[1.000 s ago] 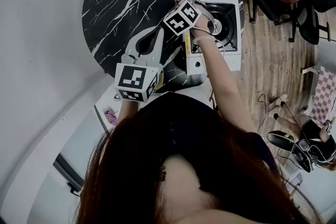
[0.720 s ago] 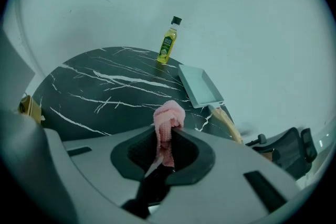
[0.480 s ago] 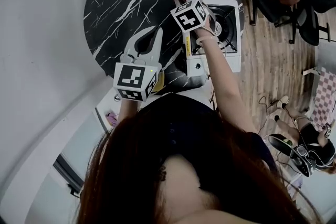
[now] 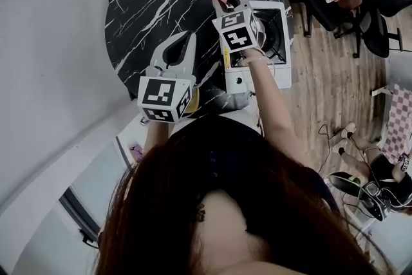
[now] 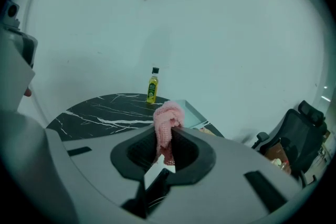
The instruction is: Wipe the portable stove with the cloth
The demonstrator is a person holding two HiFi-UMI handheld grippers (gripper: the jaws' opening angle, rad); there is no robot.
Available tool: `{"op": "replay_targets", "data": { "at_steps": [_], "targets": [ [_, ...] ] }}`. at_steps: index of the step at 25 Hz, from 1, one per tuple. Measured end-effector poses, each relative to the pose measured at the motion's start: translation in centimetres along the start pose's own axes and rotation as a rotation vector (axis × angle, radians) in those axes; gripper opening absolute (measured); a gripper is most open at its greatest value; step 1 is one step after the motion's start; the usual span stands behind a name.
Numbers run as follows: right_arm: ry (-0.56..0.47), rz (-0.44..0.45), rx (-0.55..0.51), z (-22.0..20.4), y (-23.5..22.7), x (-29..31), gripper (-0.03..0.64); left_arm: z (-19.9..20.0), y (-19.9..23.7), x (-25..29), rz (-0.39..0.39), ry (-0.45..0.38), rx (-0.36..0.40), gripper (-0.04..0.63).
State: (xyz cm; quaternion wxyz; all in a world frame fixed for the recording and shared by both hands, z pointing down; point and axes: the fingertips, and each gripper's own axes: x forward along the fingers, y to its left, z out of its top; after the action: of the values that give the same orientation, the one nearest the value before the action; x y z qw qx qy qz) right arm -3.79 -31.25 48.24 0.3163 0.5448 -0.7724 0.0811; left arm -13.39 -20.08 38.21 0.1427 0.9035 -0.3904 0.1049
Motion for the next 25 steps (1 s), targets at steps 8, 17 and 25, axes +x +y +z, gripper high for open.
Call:
{"op": "replay_targets", "data": {
  "at_steps": [8, 17, 25],
  "targets": [
    [-0.150, -0.034, 0.093, 1.9, -0.5, -6.2, 0.060, 1.4, -1.7, -1.8, 0.023, -0.047, 0.035, 0.009],
    [-0.295, -0.060, 0.141, 3.4, -0.5, -13.5, 0.060, 3.2, -4.3, -4.0, 0.040, -0.112, 0.085, 0.009],
    [-0.354, -0.083, 0.142, 2.7, 0.0, -19.0, 0.057, 4.1, -6.9, -6.1, 0.055, -0.147, 0.132, 0.009]
  ]
}}
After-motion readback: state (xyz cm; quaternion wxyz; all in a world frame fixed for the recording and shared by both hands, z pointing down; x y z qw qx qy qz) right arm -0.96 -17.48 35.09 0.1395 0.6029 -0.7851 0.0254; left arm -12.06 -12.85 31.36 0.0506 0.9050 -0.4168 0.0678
